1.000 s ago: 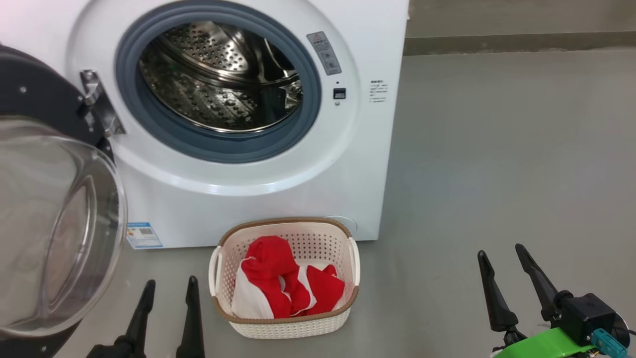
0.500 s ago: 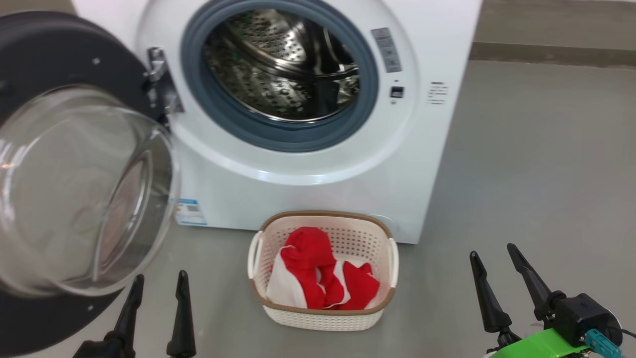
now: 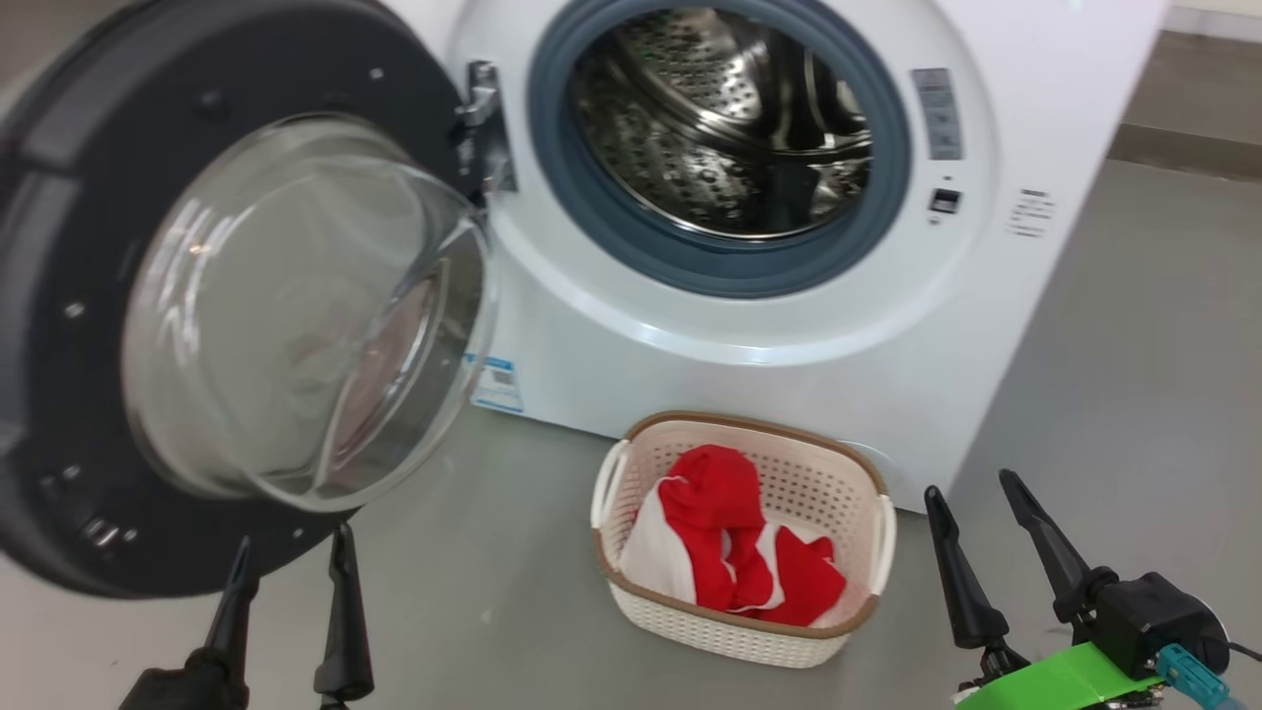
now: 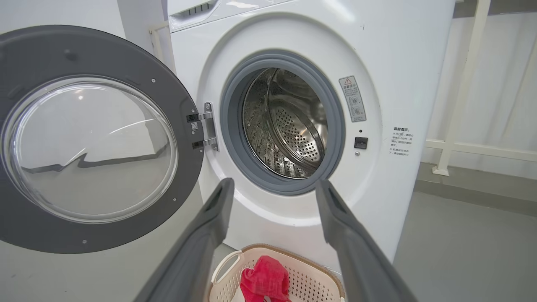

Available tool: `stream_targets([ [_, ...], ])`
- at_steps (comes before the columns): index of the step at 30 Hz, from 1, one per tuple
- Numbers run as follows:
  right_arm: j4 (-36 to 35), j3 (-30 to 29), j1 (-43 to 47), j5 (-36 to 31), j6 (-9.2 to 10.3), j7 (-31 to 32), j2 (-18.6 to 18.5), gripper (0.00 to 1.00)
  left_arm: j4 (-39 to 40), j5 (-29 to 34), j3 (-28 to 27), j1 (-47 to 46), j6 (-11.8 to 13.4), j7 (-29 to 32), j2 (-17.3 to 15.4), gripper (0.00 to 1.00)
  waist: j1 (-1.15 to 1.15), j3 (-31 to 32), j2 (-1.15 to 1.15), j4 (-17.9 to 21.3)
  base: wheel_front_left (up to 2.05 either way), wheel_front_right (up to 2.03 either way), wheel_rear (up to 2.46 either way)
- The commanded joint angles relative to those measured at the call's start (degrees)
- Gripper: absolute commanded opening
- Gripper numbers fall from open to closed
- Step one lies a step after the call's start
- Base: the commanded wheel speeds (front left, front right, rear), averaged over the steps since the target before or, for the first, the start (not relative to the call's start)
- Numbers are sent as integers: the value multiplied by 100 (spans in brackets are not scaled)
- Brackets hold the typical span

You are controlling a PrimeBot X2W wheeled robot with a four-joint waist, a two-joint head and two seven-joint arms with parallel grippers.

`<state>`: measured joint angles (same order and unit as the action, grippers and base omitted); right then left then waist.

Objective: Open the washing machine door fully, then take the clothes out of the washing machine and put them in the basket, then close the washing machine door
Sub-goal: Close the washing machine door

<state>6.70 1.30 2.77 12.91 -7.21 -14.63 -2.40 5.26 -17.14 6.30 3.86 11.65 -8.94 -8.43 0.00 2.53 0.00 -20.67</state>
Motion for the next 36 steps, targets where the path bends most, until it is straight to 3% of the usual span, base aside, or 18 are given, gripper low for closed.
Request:
stream_targets([
  [1, -181, 173, -285, -75, -28, -37, -48, 100, 200, 76, -221, -120, 53, 21, -100, 100, 0, 0, 0, -323, 0, 0, 0],
  [10, -214, 280, -381, -55, -28, -37, -48, 100, 339, 124, -239, -112, 154, 81, -149, 100, 0, -16, 0, -794, 0, 0, 0],
  [24, 3, 568, -671, -98, -28, -37, -48, 100, 485, 33, -431, 122, 364, -145, -80, 100, 0, -168, 0, -902, 0, 0, 0],
  [25, 11, 571, -679, -101, -28, -37, -48, 100, 487, 32, -433, 127, 371, -156, -78, 90, 0, -170, 0, -904, 0, 0, 0],
  [26, 19, 573, -684, -105, -28, -37, -48, 100, 493, 41, -438, 130, 382, -175, -81, 39, 0, -171, 0, -904, 0, 0, 0],
  [27, 27, 575, -688, -108, -28, -37, -48, 100, 497, 54, -439, 131, 388, -187, -89, 11, 0, -172, 0, -905, 0, 0, 0],
  [28, 37, 575, -689, -109, -28, -37, -48, 100, 510, 89, -444, 120, 398, -215, -110, 0, 0, -172, 0, -905, 0, 0, 0],
  [36, 99, 556, -632, -82, -28, -37, -48, 100, 734, 379, -776, -294, 532, -544, -299, 0, 0, -117, 0, -867, 0, 0, 0],
])
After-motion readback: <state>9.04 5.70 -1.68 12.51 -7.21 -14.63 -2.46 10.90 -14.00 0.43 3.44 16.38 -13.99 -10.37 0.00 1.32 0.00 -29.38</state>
